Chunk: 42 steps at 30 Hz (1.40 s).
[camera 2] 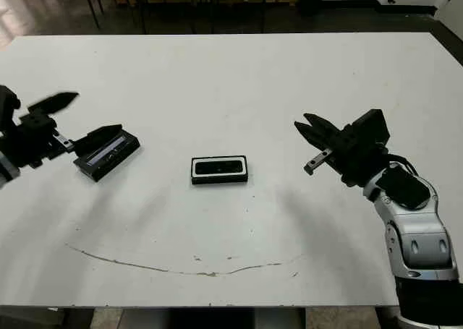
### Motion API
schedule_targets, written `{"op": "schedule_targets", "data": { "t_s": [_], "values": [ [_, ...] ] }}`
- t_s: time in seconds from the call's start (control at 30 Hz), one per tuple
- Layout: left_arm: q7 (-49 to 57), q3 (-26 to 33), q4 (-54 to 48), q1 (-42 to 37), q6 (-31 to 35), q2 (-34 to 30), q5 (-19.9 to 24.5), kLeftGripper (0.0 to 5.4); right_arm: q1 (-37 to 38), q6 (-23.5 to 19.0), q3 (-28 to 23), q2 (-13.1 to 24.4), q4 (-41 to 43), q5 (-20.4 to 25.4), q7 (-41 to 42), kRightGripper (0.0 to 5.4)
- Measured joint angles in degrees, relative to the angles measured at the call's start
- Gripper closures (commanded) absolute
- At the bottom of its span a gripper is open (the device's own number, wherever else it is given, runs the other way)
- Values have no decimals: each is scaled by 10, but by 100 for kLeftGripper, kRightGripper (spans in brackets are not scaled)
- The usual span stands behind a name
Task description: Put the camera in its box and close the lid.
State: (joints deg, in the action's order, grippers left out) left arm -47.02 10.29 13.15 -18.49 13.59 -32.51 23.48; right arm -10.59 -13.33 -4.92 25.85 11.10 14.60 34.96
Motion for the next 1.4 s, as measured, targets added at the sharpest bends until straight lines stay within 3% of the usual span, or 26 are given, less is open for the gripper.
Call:
{"op": "schedule_targets", "data": {
  "t_s": [0.3, 0.6, 1.17, 1.4],
  "values": [
    [15, -3, 42, 3, 10, -2, -35, 2, 0, -3, 4, 3, -3, -5, 1, 540],
    [37, -42, 73, 3, -64, -13, -130, 2, 0, -2, 6, 10, -7, -3, 12, 540],
    [3, -72, 115, 4, -68, -13, -141, 2, 2, 5, 7, 11, -17, 2, 21, 540],
    [30, -82, 143, 4, -92, -13, -173, 2, 3, 6, 6, 11, -17, 3, 22, 540]
  ]
}}
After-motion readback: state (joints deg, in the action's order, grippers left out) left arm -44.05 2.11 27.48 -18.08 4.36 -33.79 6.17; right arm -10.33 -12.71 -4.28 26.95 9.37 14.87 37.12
